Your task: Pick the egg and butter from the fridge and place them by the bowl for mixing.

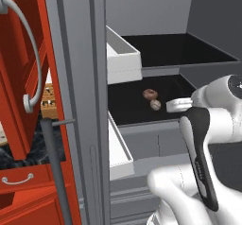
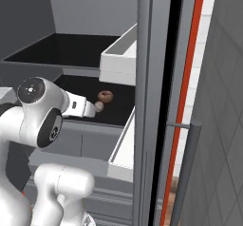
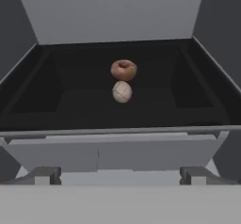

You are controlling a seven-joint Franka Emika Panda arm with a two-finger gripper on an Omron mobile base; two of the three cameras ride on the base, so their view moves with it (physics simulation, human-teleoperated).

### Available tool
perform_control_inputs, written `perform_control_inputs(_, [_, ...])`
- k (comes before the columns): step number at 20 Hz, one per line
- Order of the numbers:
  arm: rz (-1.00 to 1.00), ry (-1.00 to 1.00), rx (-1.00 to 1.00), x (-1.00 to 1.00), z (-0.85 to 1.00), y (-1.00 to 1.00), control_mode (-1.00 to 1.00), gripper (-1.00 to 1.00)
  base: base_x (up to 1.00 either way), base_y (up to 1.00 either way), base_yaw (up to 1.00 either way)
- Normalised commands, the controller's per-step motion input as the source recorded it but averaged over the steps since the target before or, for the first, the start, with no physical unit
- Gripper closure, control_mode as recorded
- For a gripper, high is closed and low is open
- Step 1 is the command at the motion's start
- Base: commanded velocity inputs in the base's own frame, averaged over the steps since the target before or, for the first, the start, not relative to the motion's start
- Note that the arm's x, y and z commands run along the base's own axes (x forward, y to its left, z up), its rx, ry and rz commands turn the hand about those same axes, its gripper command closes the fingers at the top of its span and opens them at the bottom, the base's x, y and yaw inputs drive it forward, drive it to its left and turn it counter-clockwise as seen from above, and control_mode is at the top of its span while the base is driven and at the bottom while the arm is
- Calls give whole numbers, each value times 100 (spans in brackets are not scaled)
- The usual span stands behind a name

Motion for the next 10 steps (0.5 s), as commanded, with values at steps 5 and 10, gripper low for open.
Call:
perform_control_inputs(5, [-2, 8, 6, 50, -15, -1, -100, -100, 0, 0, 0])
perform_control_inputs(10, [0, 16, 1, 49, -22, 0, -100, -100, 0, 0, 0])
